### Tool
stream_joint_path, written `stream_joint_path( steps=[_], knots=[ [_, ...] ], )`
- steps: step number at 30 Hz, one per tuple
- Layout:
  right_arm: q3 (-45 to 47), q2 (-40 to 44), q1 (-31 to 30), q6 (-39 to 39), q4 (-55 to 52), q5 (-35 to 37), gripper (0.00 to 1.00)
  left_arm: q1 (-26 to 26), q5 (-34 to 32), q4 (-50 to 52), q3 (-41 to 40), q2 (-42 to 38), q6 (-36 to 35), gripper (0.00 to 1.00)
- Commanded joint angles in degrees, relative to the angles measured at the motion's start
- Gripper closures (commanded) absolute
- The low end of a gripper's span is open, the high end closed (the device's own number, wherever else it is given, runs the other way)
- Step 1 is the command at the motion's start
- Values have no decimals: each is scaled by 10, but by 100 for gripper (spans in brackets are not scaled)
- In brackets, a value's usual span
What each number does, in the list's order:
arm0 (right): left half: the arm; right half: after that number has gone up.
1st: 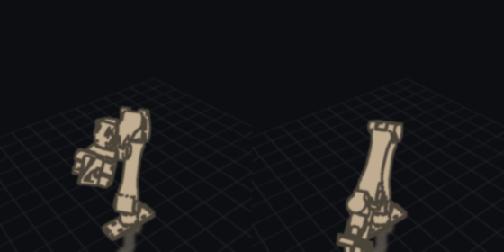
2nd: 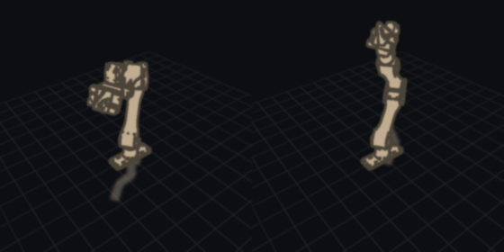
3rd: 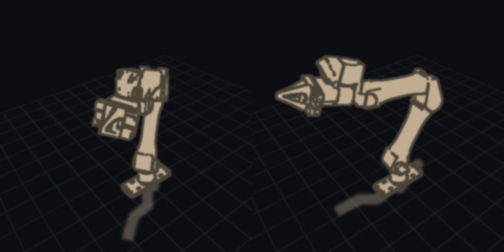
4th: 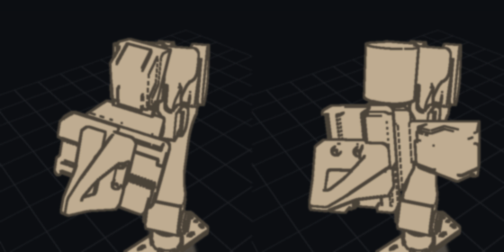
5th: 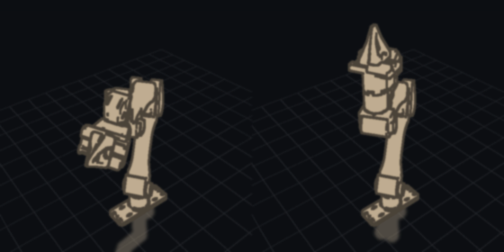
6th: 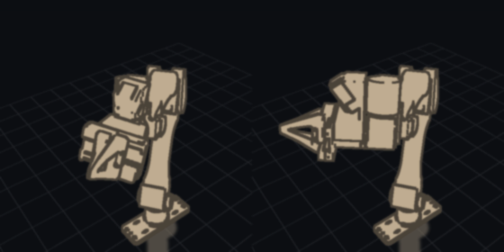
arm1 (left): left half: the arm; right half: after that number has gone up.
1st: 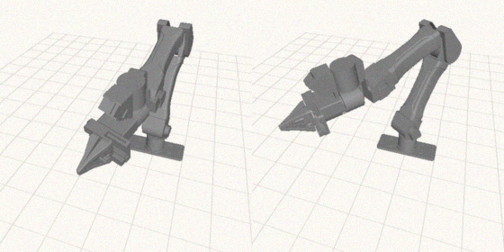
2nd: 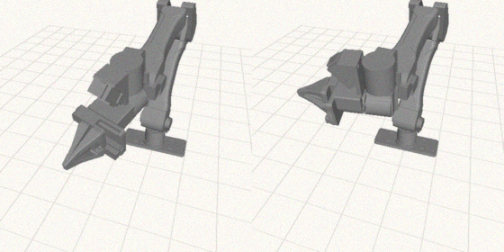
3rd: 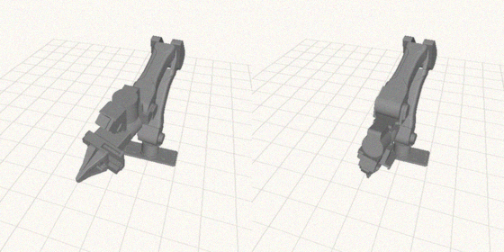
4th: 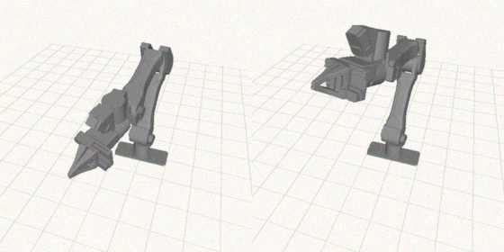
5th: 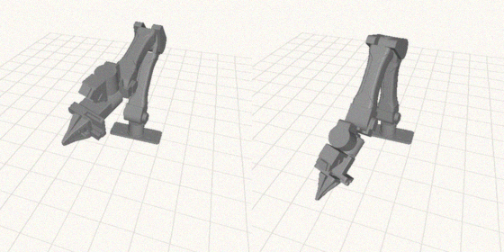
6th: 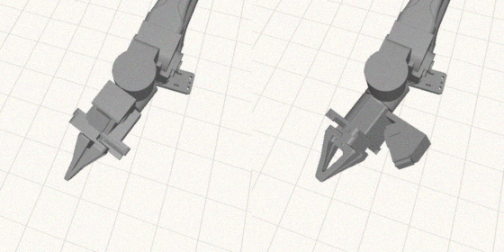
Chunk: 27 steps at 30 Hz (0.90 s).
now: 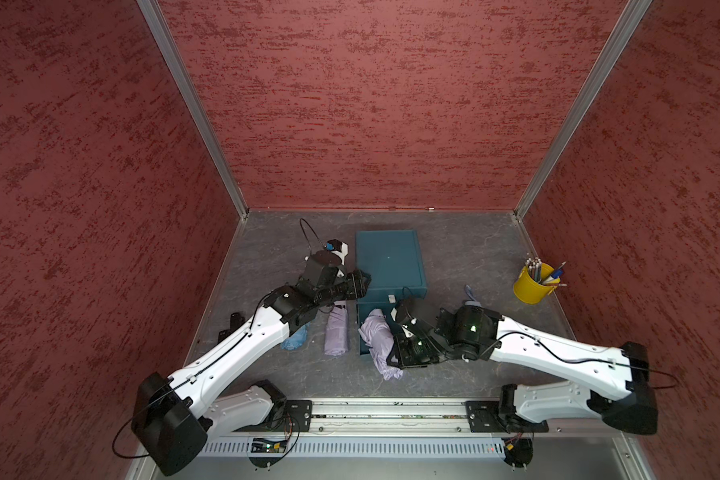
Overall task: Place the umbrella in the drawer by color
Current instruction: Place the umbrella in the drawer.
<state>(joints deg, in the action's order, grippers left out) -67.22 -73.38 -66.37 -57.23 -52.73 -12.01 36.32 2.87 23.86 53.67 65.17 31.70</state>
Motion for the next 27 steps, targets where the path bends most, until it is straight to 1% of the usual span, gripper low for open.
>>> stream_joint_path(
  steps=[1,6,10,18,20,24,27],
  knots=[
    [-6,-2,18,-23,54,15,100,4,-24,11,-10,-1,-22,35],
    [8,-21,30,-49,96,18,100,9,-27,13,-19,0,-30,38],
    [28,-37,36,-70,151,12,100,16,-22,9,-26,2,-41,42],
    [61,-48,52,-122,222,33,100,21,-26,11,-38,-14,-51,43],
    [71,-43,54,-134,240,39,97,21,-24,8,-43,-18,-54,44],
    [81,-44,56,-150,258,50,96,21,-20,8,-46,-18,-56,47],
    [100,-40,61,-163,292,46,94,23,-18,3,-50,-23,-56,47]
  ],
)
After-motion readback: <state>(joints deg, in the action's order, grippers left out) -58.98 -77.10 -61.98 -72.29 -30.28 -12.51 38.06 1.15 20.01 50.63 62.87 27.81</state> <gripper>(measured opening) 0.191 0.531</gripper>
